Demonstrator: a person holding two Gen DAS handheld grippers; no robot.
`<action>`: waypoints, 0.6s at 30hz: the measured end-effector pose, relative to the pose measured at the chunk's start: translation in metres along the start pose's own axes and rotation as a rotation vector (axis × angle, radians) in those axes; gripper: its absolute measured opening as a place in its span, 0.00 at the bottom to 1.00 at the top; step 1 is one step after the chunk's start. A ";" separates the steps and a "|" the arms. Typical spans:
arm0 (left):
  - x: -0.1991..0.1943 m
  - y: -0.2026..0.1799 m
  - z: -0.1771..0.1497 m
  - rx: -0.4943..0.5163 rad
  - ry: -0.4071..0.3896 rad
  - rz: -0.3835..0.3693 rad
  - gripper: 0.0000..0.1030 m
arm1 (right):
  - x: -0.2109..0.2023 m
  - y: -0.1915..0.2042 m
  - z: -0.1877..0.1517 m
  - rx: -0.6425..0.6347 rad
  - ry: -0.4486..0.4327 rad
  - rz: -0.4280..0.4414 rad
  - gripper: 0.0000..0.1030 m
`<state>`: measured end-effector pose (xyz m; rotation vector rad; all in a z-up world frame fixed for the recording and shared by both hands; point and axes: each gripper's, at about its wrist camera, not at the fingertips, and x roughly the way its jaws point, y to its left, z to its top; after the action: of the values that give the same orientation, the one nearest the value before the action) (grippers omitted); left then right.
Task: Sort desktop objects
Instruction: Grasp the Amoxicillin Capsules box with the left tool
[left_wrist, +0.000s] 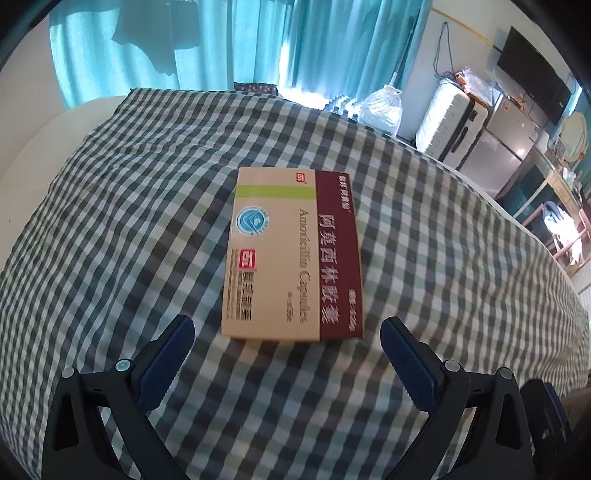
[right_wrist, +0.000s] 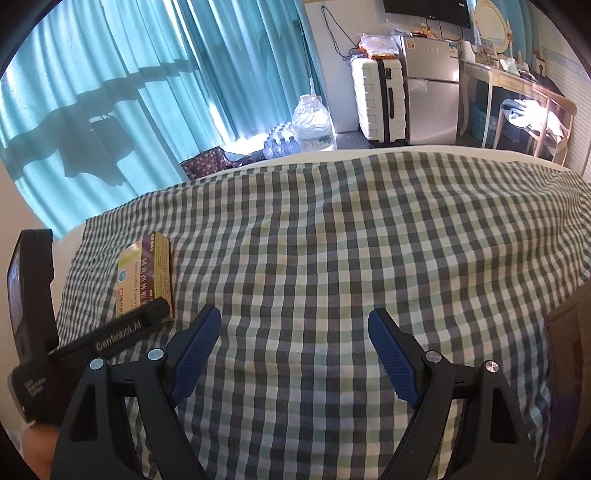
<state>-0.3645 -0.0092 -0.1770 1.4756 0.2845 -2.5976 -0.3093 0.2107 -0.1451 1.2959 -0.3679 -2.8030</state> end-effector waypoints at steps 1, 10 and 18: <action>0.004 0.001 0.001 -0.002 0.003 0.009 1.00 | 0.001 -0.002 -0.001 0.004 -0.002 0.004 0.80; 0.012 0.009 0.001 0.039 -0.026 -0.027 0.73 | -0.010 -0.009 -0.011 -0.009 0.022 -0.007 0.80; -0.057 0.016 -0.018 0.096 -0.086 -0.052 0.73 | -0.051 0.003 -0.018 -0.017 0.014 0.004 0.80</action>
<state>-0.3167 -0.0193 -0.1381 1.3978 0.1931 -2.7431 -0.2621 0.2107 -0.1173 1.3087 -0.3447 -2.7865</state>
